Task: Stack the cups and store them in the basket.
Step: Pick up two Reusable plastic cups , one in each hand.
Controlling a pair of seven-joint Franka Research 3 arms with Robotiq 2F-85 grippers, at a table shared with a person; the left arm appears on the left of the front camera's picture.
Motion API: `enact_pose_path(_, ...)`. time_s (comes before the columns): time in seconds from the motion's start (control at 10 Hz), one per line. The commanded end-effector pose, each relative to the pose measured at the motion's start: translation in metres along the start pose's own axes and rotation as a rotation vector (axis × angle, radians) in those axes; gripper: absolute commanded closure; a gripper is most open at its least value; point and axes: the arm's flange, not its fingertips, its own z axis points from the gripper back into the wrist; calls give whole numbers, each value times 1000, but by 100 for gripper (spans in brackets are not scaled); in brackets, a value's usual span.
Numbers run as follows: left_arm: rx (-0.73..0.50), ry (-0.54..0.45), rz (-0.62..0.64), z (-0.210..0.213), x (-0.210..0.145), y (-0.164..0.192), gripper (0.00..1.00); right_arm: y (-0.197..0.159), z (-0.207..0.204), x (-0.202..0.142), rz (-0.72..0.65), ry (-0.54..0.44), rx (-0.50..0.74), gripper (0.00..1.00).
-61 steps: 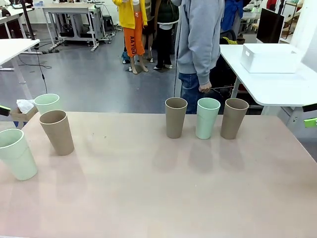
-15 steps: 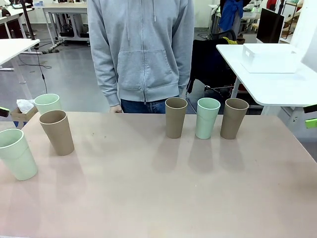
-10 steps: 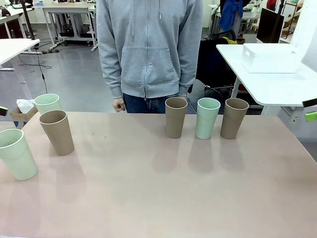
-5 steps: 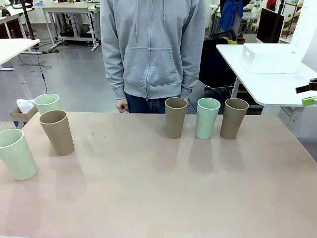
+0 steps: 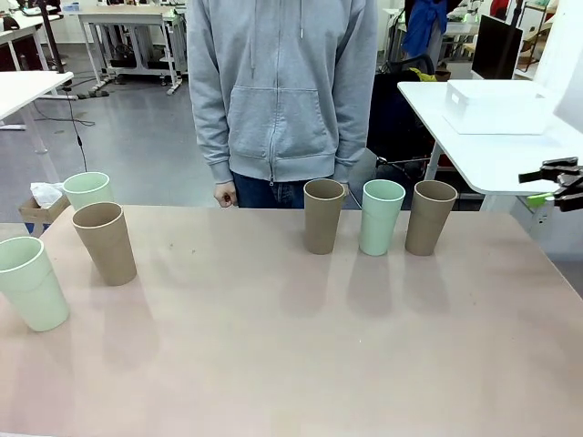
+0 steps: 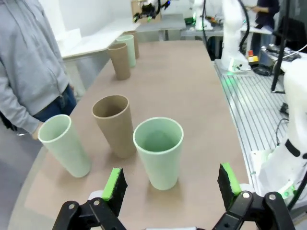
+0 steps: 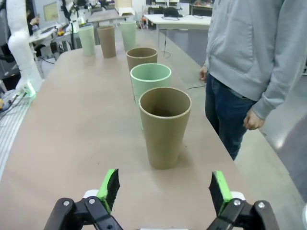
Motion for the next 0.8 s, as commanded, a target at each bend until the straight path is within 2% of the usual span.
enact_pose_path(0.0,-44,-46,14,15,-28,23,0,-21,-7,-17,24,-75,38,0)
enact_pose_path(0.2,-57,-84,63,10,-60,35,0,-37,-27,-39,-41,-100,69,0)
enact_pose_path(0.3,-87,-100,64,4,-63,37,0,-40,-36,-44,-76,-110,112,0)
enact_pose_path(0.4,-56,-56,58,-3,-64,28,0,-22,-28,-38,-32,-53,58,0)
enact_pose_path(0.7,-56,-56,58,-3,-64,28,0,-22,-28,-38,-32,-53,58,0)
